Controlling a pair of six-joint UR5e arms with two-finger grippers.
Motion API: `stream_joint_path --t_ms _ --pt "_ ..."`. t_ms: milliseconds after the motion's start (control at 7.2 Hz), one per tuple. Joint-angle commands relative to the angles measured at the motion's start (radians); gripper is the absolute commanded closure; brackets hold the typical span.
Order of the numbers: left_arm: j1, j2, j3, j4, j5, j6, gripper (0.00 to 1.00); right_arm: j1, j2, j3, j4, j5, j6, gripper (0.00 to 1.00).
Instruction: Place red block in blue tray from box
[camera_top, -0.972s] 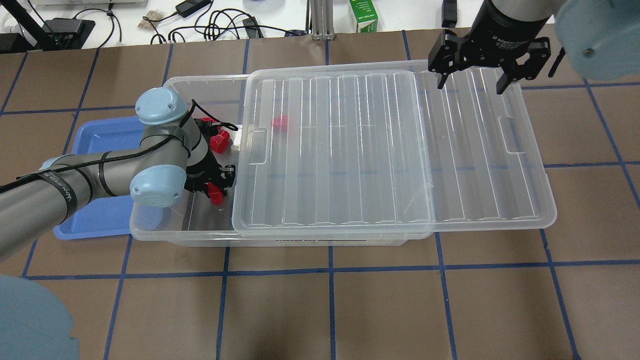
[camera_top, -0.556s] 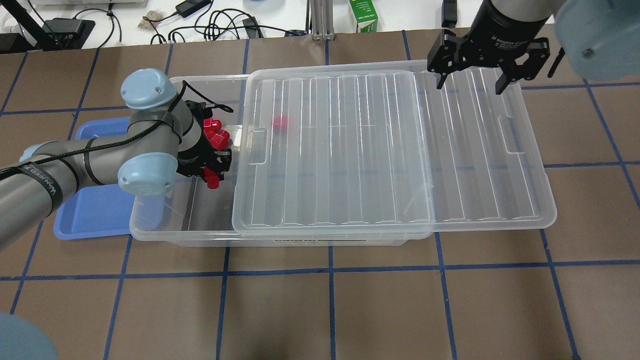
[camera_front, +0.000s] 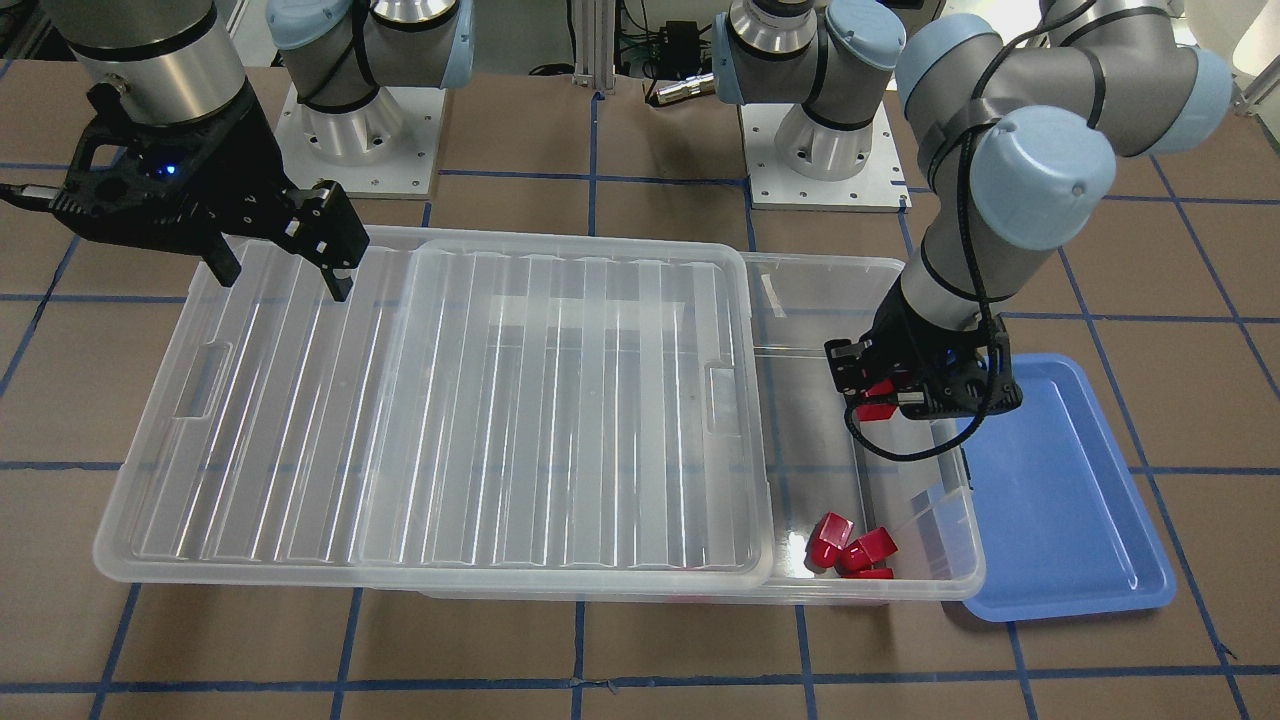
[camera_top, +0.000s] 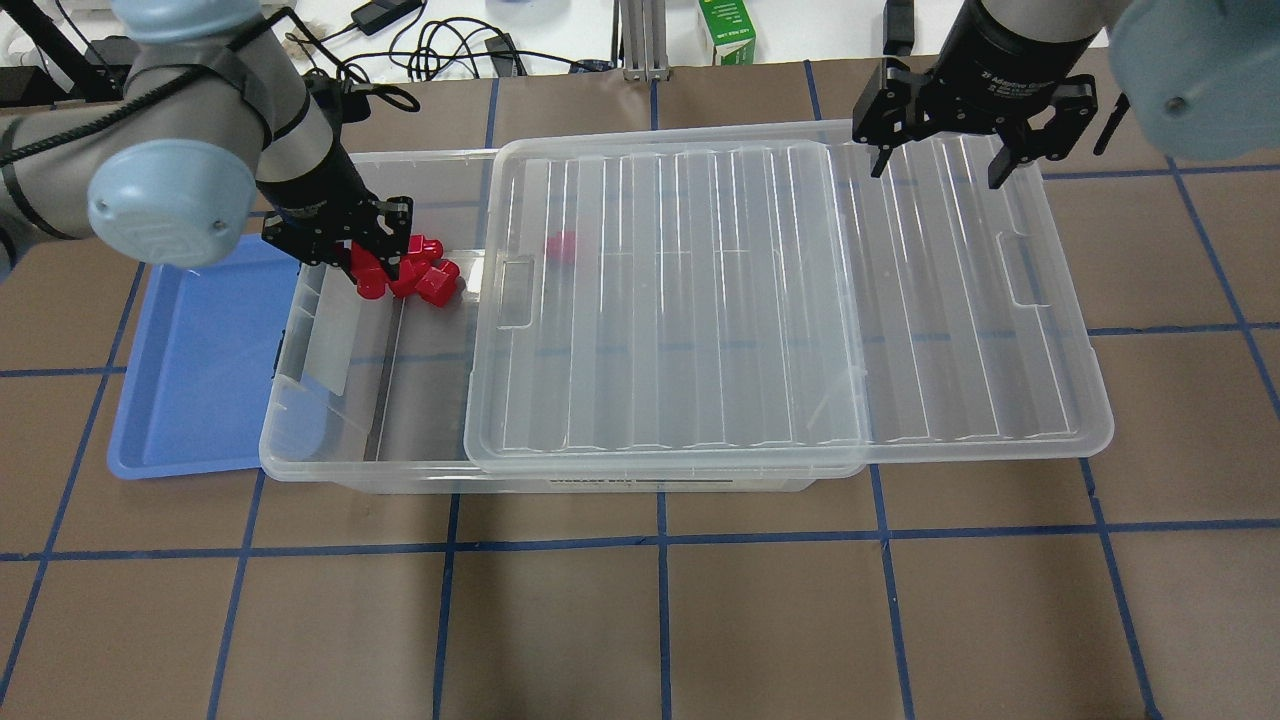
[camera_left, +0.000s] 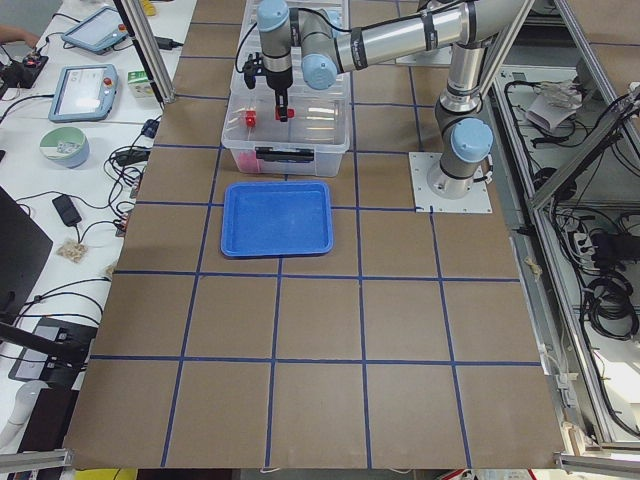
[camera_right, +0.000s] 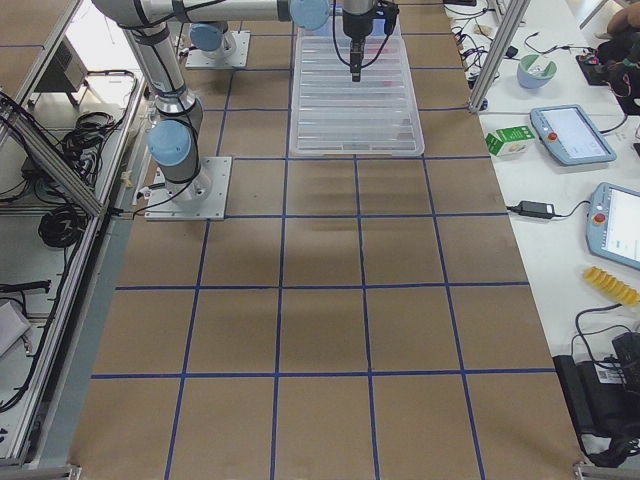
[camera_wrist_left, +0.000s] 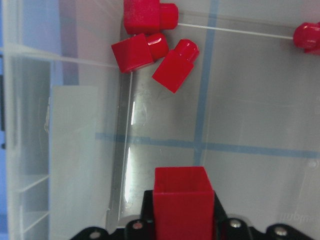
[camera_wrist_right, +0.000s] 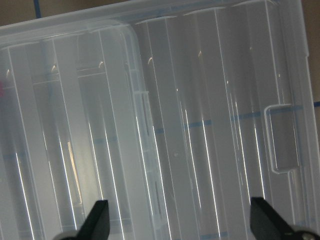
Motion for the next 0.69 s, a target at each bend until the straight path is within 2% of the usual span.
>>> stream_joint_path --t_ms 0,278,556 --pt "0.037 0.023 0.065 -0.063 0.029 0.050 0.75 0.000 0.000 0.000 0.000 -0.003 0.000 0.00" --pt "0.118 0.034 0.066 -0.063 0.031 0.160 0.75 0.000 0.000 0.000 0.000 -0.009 -0.002 0.00" --pt "0.286 0.008 0.042 -0.061 0.017 0.350 0.75 -0.012 0.003 0.000 0.000 -0.004 -0.029 0.00"
